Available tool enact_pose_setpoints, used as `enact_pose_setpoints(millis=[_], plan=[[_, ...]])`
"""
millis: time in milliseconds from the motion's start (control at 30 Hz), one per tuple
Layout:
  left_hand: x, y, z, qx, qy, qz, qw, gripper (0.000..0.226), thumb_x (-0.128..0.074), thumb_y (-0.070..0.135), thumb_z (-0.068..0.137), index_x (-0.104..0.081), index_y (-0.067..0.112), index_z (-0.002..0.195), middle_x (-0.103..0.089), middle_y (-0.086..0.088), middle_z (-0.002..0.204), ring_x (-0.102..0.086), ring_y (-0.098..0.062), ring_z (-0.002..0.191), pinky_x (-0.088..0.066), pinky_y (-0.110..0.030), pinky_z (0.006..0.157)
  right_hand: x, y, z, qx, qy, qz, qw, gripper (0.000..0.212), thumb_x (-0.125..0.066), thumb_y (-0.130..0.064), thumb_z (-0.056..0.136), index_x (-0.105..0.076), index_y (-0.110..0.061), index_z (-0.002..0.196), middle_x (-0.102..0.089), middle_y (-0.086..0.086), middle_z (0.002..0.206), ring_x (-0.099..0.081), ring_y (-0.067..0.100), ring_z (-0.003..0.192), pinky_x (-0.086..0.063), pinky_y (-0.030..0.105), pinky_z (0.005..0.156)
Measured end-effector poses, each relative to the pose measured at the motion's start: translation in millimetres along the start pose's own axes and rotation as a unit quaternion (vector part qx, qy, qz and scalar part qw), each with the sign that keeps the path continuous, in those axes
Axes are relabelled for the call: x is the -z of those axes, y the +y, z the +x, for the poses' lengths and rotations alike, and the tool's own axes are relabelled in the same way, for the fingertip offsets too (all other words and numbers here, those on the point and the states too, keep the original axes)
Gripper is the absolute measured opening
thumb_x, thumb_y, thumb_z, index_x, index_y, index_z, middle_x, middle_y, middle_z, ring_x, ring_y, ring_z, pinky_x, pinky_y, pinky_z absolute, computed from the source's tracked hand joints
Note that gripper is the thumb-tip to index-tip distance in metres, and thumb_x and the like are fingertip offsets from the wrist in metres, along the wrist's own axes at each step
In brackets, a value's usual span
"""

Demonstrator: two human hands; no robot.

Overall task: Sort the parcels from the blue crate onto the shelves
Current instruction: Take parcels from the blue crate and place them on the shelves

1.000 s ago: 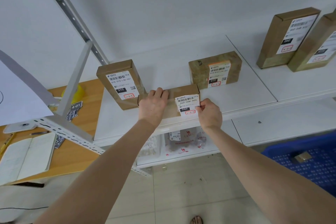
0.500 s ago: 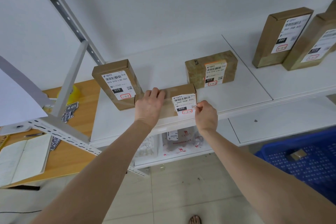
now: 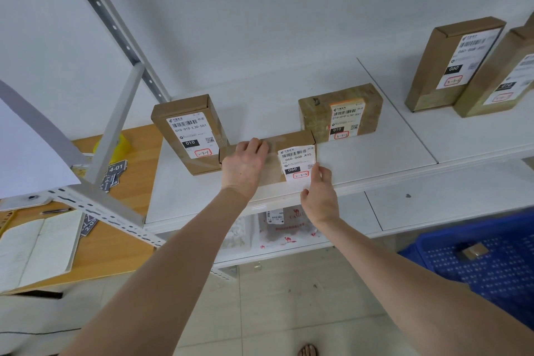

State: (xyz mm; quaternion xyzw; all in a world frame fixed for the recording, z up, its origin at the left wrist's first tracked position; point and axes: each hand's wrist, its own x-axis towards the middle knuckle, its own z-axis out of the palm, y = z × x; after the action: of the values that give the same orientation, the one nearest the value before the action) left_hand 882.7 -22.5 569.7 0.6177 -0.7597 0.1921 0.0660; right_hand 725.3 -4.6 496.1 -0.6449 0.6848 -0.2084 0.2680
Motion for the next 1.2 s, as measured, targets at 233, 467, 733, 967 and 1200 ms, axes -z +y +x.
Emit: enact_pose_setpoints(millis=[233,467,733,967,1200], plan=[[-2.8,2.0,11.7,0.001,0.000,0.003,1.000,0.047,-0.082,-0.006,0.037,-0.067,0.013,0.077,-0.060,-0.001,0.072,-0.058,-0.021,0.058,-0.029,-0.017,0.035,-1.0,-4.9,11.0,-0.012,-0.002,-0.010,1.000,0.068,-0.051,-0.007,0.092,-0.014,-0.003,0.150,-0.019,0.009,0.149,-0.063,0.028,0.098,-0.051,0.030,0.078],[-5.7,-0.4,21.2,0.013,-0.017,0.008,1.000,0.059,-0.084,-0.006,0.024,-0.066,0.014,0.076,-0.058,0.001,0.071,-0.058,-0.019,0.058,-0.021,-0.015,0.039,0.1,-9.4,24.1,-0.018,-0.011,-0.003,1.000,0.072,-0.054,-0.006,0.090,-0.014,-0.004,0.150,-0.019,0.010,0.149,-0.063,0.030,0.098,-0.053,0.032,0.081],[-9.8,-7.3,31.2,0.013,-0.013,0.012,1.000,0.058,-0.084,-0.006,0.024,-0.065,0.014,0.075,-0.057,-0.001,0.070,-0.057,-0.021,0.056,-0.029,-0.017,0.034,-0.6,-14.4,32.6,-0.019,-0.013,0.011,1.000,0.070,-0.054,-0.005,0.090,-0.016,-0.005,0.149,-0.021,0.010,0.147,-0.062,0.031,0.101,-0.051,0.034,0.087],[-14.5,-12.5,37.5,0.017,-0.015,0.012,1.000,0.063,-0.085,-0.006,0.020,-0.064,0.013,0.076,-0.057,-0.002,0.069,-0.057,-0.022,0.056,-0.031,-0.017,0.034,-3.0,-19.7,40.0,-0.021,-0.015,0.018,1.000,0.072,-0.055,-0.005,0.090,-0.015,-0.005,0.149,-0.020,0.011,0.148,-0.062,0.031,0.102,-0.050,0.032,0.086],[-18.0,-16.8,42.3,0.022,-0.019,0.008,1.000,0.066,-0.087,-0.004,0.018,-0.065,0.014,0.077,-0.057,-0.002,0.070,-0.057,-0.022,0.057,-0.029,-0.016,0.035,-5.3,-23.8,47.8,-0.023,-0.016,0.026,0.999,0.069,-0.054,-0.005,0.088,-0.019,-0.006,0.148,-0.021,0.010,0.147,-0.062,0.033,0.099,-0.049,0.035,0.086]])
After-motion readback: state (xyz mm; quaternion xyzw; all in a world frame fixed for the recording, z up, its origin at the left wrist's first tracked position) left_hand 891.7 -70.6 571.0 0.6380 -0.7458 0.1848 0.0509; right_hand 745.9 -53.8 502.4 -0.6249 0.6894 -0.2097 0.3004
